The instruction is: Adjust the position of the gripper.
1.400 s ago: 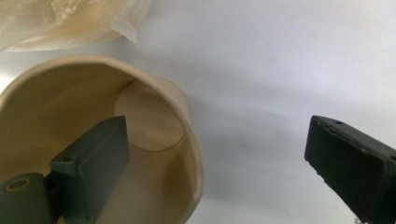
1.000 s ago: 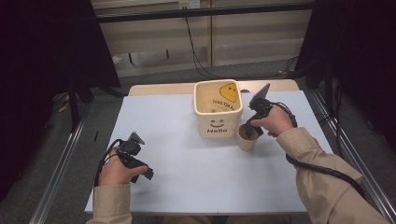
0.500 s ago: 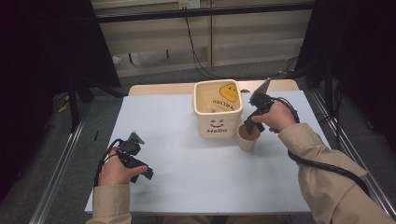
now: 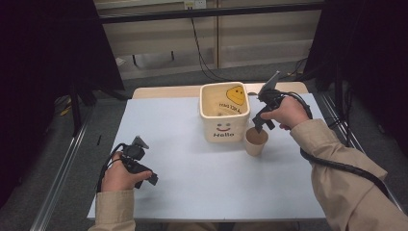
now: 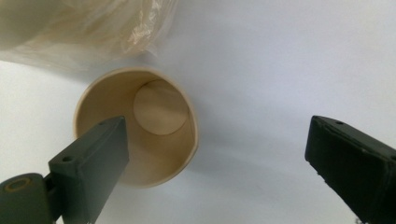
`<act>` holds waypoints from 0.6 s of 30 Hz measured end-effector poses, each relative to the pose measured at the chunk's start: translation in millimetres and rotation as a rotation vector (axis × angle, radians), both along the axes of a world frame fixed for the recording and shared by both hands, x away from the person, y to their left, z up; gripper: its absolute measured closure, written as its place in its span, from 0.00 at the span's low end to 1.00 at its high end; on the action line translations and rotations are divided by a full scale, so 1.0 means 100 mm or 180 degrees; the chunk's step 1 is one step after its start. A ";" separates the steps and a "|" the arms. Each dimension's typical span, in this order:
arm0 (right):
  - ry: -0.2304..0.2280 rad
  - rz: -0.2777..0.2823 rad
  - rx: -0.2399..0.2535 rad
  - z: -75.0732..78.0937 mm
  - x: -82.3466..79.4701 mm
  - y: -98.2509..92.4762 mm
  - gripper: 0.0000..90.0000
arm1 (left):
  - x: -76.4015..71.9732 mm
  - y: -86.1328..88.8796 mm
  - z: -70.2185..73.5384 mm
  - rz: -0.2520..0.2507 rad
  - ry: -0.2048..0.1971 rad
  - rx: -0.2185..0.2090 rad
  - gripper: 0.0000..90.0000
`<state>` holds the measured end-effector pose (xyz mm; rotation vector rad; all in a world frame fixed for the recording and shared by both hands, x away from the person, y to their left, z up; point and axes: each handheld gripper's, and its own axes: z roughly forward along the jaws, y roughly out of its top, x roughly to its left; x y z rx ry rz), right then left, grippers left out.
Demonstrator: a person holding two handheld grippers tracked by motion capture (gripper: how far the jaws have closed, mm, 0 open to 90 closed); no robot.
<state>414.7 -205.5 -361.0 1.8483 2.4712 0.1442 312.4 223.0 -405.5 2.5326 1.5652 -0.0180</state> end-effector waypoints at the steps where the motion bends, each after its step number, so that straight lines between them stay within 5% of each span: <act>1: -0.0005 -0.0001 0.0008 0.02 0.00 0.00 0.06 | 0.00 0.00 0.00 0.0000 0.0000 -0.0008 0.05; 18: -0.0109 0.0077 -0.0001 0.31 0.01 0.02 0.06 | -0.01 0.00 0.01 0.0036 -0.0037 -0.0015 0.05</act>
